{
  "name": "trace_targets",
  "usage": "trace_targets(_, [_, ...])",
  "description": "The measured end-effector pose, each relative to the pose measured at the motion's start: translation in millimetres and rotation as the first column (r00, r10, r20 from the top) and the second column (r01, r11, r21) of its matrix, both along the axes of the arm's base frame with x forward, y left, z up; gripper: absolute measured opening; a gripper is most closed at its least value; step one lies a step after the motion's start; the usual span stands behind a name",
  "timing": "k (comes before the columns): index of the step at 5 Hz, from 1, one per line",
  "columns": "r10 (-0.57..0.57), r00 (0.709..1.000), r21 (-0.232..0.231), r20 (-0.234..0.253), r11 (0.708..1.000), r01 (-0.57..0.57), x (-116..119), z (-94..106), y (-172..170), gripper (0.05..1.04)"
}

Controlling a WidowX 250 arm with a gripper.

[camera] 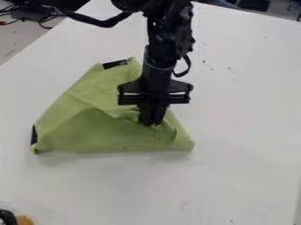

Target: Fold the cloth from the top right and from bottom to the center of the cloth bottom.

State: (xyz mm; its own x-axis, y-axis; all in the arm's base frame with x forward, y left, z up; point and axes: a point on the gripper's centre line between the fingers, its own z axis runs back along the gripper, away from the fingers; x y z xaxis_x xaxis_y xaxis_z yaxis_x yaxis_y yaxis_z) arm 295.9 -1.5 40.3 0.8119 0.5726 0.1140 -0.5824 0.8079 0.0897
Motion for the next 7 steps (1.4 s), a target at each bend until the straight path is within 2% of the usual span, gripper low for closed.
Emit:
trace_targets(1, [-0.011,1.0,-0.041,0.021,0.999,0.012,10,-11.1,8,0.352])
trace_targets(2, [-0.014,0.999,-0.055,0.05,0.998,0.017,16,-12.9,11,0.658])
trace_targets(3, [-0.011,0.999,-0.055,0.044,0.998,0.013,18,-14.5,11,0.944])
trace_targets(4, [-0.01,0.998,-0.044,0.055,0.999,0.012,24,-9.5,13,1.011])
trace_targets(5, [-0.029,0.996,-0.028,0.087,0.999,0.032,36,-4.7,13,1.007])
trace_targets(6, [-0.086,0.984,0.037,0.158,0.996,0.081,47,-0.9,1,1.001])
trace_targets(7, [-0.081,0.96,0.103,0.269,0.993,0.055,57,22.5,-14,1.001])
